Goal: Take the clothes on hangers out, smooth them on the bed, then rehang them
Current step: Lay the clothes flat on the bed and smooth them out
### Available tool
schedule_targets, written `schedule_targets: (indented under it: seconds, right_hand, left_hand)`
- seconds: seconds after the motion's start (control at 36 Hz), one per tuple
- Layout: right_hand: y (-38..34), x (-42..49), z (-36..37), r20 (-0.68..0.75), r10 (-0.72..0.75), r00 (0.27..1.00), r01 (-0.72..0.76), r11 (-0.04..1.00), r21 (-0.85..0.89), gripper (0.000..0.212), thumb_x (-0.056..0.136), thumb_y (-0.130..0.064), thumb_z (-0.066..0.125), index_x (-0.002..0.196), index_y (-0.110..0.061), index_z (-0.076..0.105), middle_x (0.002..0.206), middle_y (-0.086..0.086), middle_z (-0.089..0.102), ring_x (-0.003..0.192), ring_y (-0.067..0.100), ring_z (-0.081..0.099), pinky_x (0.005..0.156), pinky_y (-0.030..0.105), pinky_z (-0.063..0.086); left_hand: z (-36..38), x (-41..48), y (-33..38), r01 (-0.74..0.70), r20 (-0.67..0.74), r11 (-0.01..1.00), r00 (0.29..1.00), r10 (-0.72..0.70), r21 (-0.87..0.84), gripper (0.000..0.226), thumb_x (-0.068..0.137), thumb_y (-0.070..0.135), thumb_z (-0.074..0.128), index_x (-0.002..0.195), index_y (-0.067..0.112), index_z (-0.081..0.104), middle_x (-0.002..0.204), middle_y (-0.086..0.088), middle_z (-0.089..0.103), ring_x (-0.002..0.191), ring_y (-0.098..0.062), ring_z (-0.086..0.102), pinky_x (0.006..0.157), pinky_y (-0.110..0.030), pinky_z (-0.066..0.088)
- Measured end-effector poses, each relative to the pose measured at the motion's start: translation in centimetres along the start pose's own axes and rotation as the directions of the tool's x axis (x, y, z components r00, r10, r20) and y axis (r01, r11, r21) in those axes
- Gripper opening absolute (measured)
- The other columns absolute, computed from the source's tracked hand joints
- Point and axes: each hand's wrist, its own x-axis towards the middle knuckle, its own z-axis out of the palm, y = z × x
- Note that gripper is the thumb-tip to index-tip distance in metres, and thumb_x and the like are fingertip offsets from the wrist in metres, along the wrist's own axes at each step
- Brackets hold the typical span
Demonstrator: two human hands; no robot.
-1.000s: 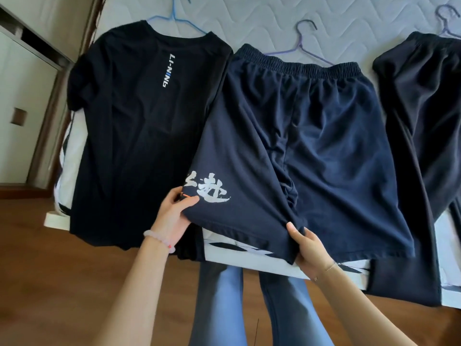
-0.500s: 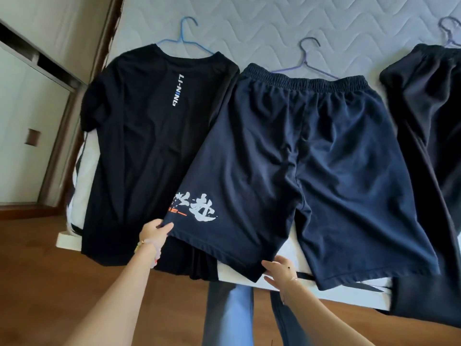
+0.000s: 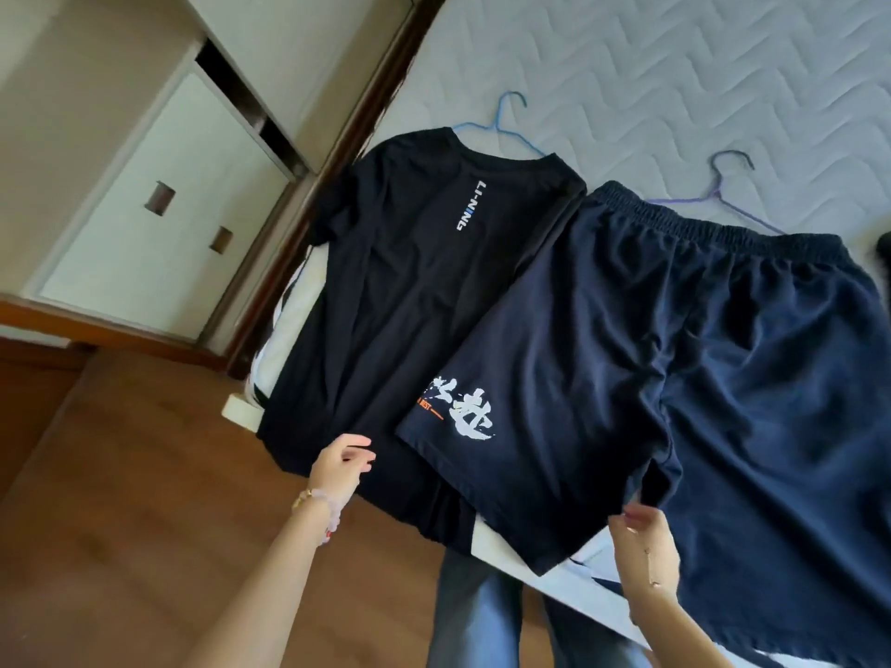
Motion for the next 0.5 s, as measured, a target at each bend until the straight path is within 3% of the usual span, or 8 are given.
schedule_targets:
  seconds: [0.08,0.14,0.22,0.28,0.33,0.42,0.5]
  right_hand:
    - [-0.8,-0.4,0.9,0.11,-0.076,0.991,0.075,0.997,0.007,0.011,0.091,-0.01,0.06,0.099,-0.017,0.059,0.091,0.003,0.065,0.093,0.028,0.058,0.079,0.033,0.039]
    - [-1.0,-1.1,2.5,0.24,-0.061,0.969,0.067,0.998,-0.015,0.012,0.089,-0.004,0.061,0.086,-0.016,0.064,0.08,0.004,0.069,0.089,0.031,0.064,0.068,0.032,0.043]
    - [-0.5,-2.7,6.0,0.376,-0.017,0.927,0.084,0.983,-0.161,0.01,0.09,-0.01,0.063,0.087,-0.014,0.072,0.074,0.001,0.069,0.077,0.028,0.063,0.067,0.03,0.045]
    - [-0.1,-3.9,8.7,0.348,0.001,0.938,0.085,0.969,-0.233,0.022,0.09,-0.019,0.066,0.11,-0.012,0.068,0.098,0.004,0.073,0.094,0.025,0.064,0.079,0.025,0.04]
    - [0.1,-5.2,11.1,0.288,0.015,0.957,0.051,0.974,-0.219,0.039,0.09,-0.022,0.066,0.127,-0.012,0.058,0.121,0.006,0.067,0.105,0.025,0.061,0.082,0.026,0.036]
    - [0.2,-6.8,14.6,0.205,0.013,0.979,0.014,0.991,-0.13,0.045,0.09,-0.015,0.067,0.131,-0.004,0.052,0.129,0.012,0.057,0.094,0.022,0.055,0.082,0.028,0.037]
    - [0.6,-7.5,17.3,0.055,0.048,0.997,-0.045,0.997,-0.068,0.046,0.088,-0.011,0.07,0.128,0.001,0.05,0.131,0.016,0.053,0.114,0.03,0.054,0.094,0.038,0.042]
  left_hand:
    - [-1.7,0.1,-0.8,-0.046,-0.066,0.998,0.997,0.048,0.032,0.021,0.089,0.006,0.051,0.089,0.023,0.062,0.096,-0.005,0.068,0.091,-0.02,0.065,0.089,-0.04,0.051]
    - [-2.7,0.7,-1.4,-0.05,-0.122,0.996,0.991,0.059,0.078,0.019,0.089,0.007,0.051,0.098,0.018,0.063,0.1,-0.005,0.067,0.094,-0.022,0.062,0.084,-0.035,0.05]
    - [-4.4,2.3,-2.2,-0.043,-0.204,0.989,0.976,0.072,0.142,0.022,0.089,0.005,0.051,0.107,0.011,0.062,0.108,-0.008,0.065,0.097,-0.022,0.059,0.082,-0.03,0.046]
    - [-5.8,4.1,-2.6,-0.045,-0.23,0.979,0.969,0.091,0.197,0.025,0.089,0.005,0.053,0.113,0.008,0.06,0.117,-0.011,0.062,0.106,-0.026,0.058,0.088,-0.034,0.046]
    - [-7.2,6.1,-2.9,-0.018,-0.242,0.971,0.967,0.078,0.24,0.033,0.089,0.009,0.055,0.122,0.006,0.053,0.127,-0.013,0.055,0.114,-0.03,0.055,0.091,-0.038,0.046]
    - [-9.1,9.0,-3.0,0.01,-0.235,0.951,0.97,0.066,0.308,0.05,0.088,0.018,0.06,0.133,0.006,0.043,0.137,-0.015,0.042,0.118,-0.035,0.051,0.096,-0.043,0.045]
    - [-10.2,11.2,-3.5,0.036,-0.146,0.91,0.989,0.028,0.413,0.062,0.085,0.028,0.064,0.136,0.004,0.037,0.139,-0.017,0.039,0.119,-0.038,0.049,0.098,-0.044,0.042]
